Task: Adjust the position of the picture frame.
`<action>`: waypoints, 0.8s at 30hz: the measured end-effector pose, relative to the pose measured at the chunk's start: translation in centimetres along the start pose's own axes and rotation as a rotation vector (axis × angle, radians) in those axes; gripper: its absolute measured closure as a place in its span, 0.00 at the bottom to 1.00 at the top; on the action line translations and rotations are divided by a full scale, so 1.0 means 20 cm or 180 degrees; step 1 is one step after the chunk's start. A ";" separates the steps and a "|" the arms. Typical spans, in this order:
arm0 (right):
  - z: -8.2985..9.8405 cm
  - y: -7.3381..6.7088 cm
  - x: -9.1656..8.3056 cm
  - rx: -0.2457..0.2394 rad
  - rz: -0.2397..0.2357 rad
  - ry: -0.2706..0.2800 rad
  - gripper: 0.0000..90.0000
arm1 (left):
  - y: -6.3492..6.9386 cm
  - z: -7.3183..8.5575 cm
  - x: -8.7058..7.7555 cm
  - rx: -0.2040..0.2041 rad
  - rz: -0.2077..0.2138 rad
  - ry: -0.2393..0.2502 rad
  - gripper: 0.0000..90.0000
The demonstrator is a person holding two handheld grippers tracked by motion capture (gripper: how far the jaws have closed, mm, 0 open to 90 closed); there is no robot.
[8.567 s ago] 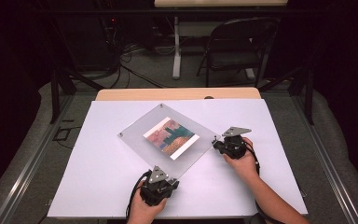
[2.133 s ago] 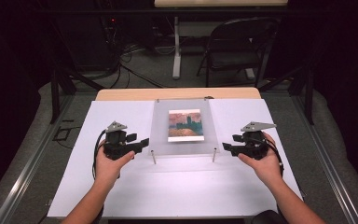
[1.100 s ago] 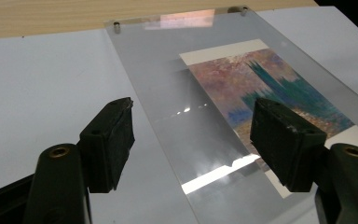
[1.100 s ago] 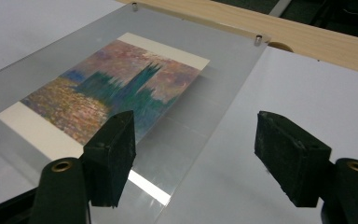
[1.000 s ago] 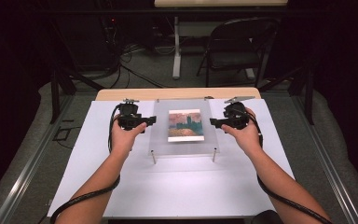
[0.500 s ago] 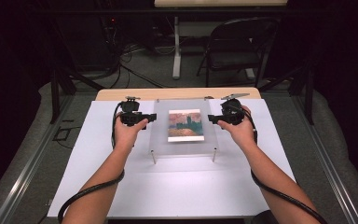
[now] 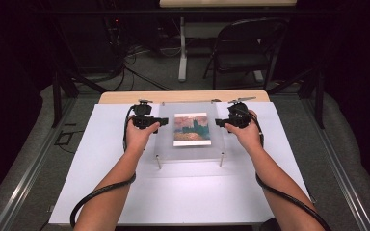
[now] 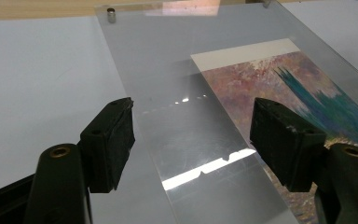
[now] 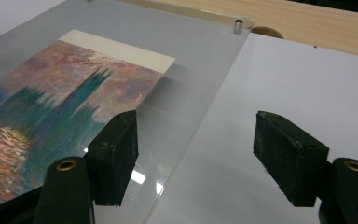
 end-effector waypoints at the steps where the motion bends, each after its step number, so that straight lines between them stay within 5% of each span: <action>1: 0.00 0.00 0.01 0.0014 -0.0017 -0.0001 0.34 | 0.00 0.00 0.01 -0.0005 0.0003 -0.0017 0.34; 8: 0.02 -0.01 0.05 0.0220 -0.0195 -0.0062 0.35 | 0.00 0.01 0.07 -0.0070 -0.0029 -0.0077 0.34; 24: 0.01 -0.11 0.11 0.0371 -0.0478 -0.0190 0.34 | -0.04 0.04 0.11 -0.0179 -0.0025 -0.0172 0.34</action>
Point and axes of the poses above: each handheld gripper's, and its own axes: x roughly forward along the jaws, z roughly out of its underside, y roughly to its right, the point moved 9 cm from there along x, roughly forward along the jaws, and after that the axes turned 11 degrees about -x, right-handed, at the moved point
